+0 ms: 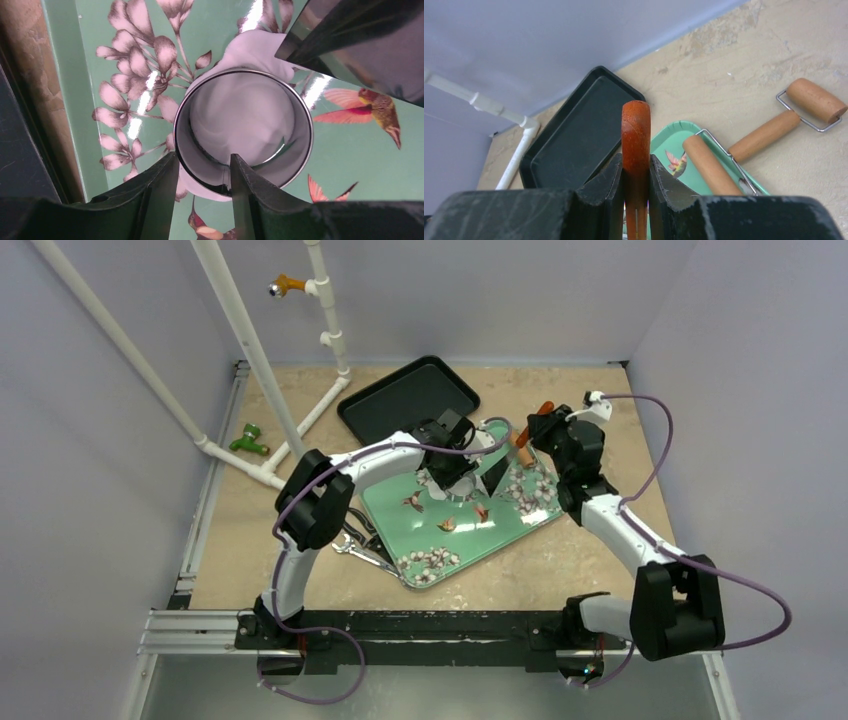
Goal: Roll out the dumpling wrappers from the dough
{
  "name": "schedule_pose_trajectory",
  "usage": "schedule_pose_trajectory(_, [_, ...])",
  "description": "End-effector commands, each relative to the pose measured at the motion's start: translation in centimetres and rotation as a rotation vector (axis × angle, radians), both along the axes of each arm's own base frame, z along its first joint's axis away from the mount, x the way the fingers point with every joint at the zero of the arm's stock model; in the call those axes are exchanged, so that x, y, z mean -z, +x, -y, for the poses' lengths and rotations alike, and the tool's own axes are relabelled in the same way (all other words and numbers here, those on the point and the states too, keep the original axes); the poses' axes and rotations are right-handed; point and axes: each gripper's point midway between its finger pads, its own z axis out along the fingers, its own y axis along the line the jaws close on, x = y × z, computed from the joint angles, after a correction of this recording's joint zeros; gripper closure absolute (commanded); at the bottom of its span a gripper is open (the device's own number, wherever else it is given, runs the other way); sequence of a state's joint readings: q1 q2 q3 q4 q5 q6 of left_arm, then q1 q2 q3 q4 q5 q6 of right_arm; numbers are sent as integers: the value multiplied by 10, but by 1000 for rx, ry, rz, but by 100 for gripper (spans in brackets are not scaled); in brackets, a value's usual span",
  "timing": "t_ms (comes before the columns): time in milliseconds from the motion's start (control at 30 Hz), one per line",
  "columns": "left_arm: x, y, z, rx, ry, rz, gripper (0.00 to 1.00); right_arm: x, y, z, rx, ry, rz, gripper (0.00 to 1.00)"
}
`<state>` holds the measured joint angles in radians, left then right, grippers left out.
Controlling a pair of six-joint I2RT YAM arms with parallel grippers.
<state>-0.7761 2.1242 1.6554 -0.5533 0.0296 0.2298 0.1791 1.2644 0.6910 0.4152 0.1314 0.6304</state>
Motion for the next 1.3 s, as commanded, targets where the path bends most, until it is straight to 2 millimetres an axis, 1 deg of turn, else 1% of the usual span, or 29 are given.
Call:
schedule_pose_trajectory(0, [-33,-7,8,75,-52,-42,57,-30,-4,2,-13,-39,71,100])
schedule_pose_trajectory(200, [-50,-9,3,108,-28,-37,56,-46,-11,10,-6,-133,67,100])
schedule_pose_trajectory(300, [-72,-12,7,133,-72,-45,52,-59,-18,11,-17,-162,76,100])
schedule_pose_trajectory(367, [-94,-17,16,177,-140,-53,45,-68,-23,11,-22,-162,71,100])
schedule_pose_trajectory(433, [-125,-24,28,239,-255,-70,37,-75,-28,9,-37,-161,48,100])
schedule_pose_trajectory(500, [-156,-29,39,293,-360,-83,31,-82,-33,4,-63,-129,40,100])
schedule_pose_trajectory(633, [-211,-28,65,416,-514,3,28,-87,-44,-9,-110,-30,45,100])
schedule_pose_trajectory(700, [-232,-26,79,452,-601,43,26,-93,-47,-9,-106,0,52,100])
schedule_pose_trajectory(767, [-249,-29,93,485,-681,49,24,-99,-49,-9,-99,23,68,100])
schedule_pose_trajectory(833, [-257,-37,105,529,-718,54,22,-105,-52,-10,-98,38,82,100])
schedule_pose_trajectory(867, [-259,-40,110,538,-727,53,21,-107,-53,-11,-101,44,87,100])
schedule_pose_trajectory(933, [-258,-44,119,534,-756,29,19,-111,-54,-12,-105,45,91,100])
schedule_pose_trajectory(1000, [-253,-46,124,533,-779,1,16,-113,-56,-13,-109,48,95,100])
schedule_pose_trajectory(1067, [-249,-43,129,530,-781,19,13,-116,-58,-14,-120,48,98,100])
schedule_pose_trajectory(1167, [-249,-35,138,527,-784,74,9,-119,-60,-16,-132,47,96,100])
schedule_pose_trajectory(1233, [-246,-33,143,524,-783,94,10,-120,-61,-17,-136,60,97,100])
schedule_pose_trajectory(1267, [-243,-31,144,519,-779,93,12,-120,-61,-18,-137,67,99,100])
